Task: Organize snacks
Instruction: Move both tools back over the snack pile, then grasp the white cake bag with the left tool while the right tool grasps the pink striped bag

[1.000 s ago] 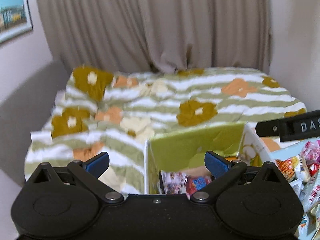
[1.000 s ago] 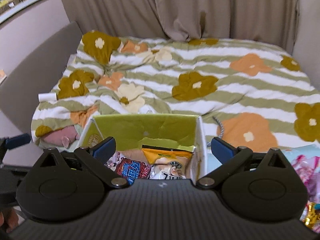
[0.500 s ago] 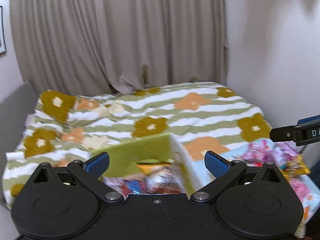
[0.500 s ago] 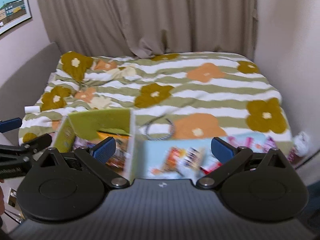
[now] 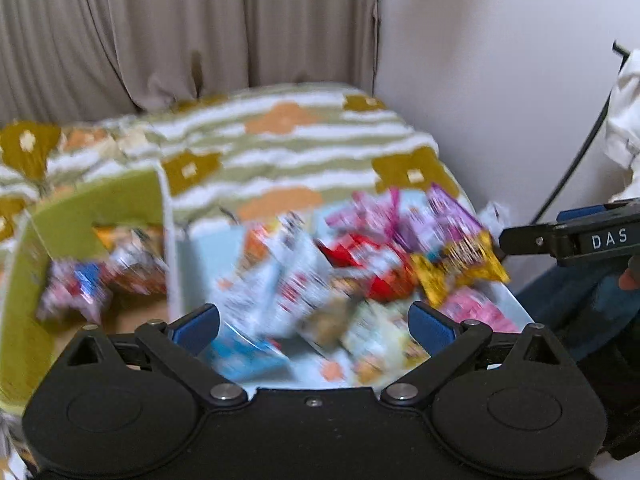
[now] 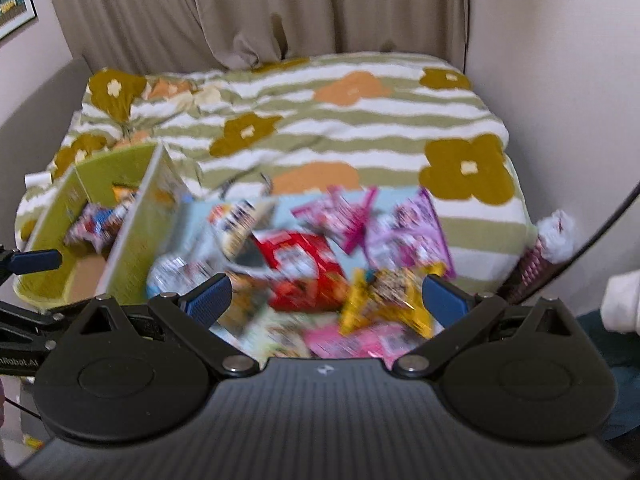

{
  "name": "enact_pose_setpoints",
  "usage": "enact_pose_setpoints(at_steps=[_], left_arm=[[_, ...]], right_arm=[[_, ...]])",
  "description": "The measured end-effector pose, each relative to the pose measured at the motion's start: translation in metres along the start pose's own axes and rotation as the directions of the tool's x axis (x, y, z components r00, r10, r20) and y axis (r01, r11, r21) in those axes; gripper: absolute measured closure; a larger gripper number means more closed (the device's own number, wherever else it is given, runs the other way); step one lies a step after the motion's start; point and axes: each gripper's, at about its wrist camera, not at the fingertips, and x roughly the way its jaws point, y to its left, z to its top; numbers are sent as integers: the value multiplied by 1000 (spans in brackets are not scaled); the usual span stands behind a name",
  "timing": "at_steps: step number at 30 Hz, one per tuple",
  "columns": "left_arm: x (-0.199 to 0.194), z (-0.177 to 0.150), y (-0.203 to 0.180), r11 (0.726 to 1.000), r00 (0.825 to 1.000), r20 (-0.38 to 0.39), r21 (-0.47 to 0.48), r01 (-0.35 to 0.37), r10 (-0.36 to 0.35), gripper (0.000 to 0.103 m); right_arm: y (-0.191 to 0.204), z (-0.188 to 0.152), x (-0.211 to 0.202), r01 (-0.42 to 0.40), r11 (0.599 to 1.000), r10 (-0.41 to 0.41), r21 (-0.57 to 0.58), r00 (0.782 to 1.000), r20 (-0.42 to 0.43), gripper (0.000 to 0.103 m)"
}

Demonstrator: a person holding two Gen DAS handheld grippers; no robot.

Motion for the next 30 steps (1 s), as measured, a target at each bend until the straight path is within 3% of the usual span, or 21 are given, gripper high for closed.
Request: enact_pose_setpoints(at_steps=[8,19,30], left_arm=[[57,-33,-53,990,988,-149,-133,-44,24,2],[102,-51,-76,952,959,-283,-287,-101,16,2],[129,-58,-88,939,937,-348,-318,-132,14,2]], right_arm=[[-42,-30,40,-26,999,22,-45,995,-94,0],[-63,-50,85,-85,994,74,-63,985,-158,0],[-65,-52,108,-116,987,93,-107,976,-199,0]])
